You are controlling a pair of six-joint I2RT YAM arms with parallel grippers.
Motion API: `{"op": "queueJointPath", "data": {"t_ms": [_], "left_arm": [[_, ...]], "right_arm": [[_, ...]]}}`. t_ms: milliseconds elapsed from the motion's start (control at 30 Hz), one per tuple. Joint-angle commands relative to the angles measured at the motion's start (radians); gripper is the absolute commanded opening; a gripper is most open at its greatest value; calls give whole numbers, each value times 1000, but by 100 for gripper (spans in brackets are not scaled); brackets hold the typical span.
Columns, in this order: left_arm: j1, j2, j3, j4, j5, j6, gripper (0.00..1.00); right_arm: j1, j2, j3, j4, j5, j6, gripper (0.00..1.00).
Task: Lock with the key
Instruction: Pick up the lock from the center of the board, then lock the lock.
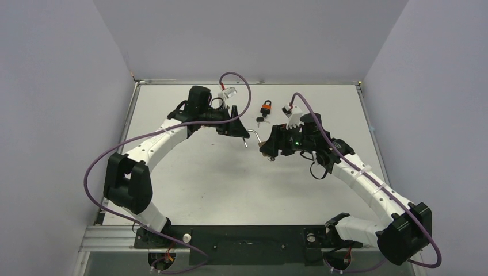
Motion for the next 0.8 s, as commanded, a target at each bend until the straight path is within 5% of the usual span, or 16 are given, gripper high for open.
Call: {"op": "queueJointPath", "data": {"t_ms": [0, 233, 767], "left_arm": [[1, -76, 50, 1, 91, -2, 55], [1, -99, 16, -24, 128, -2, 35], [-1, -147, -60, -38, 130, -7, 33]], "right_arm": [[26, -45, 49, 68, -62, -40, 2], [46, -60, 69, 49, -68, -64, 1], [88, -86, 94, 17, -62, -88, 1]]}}
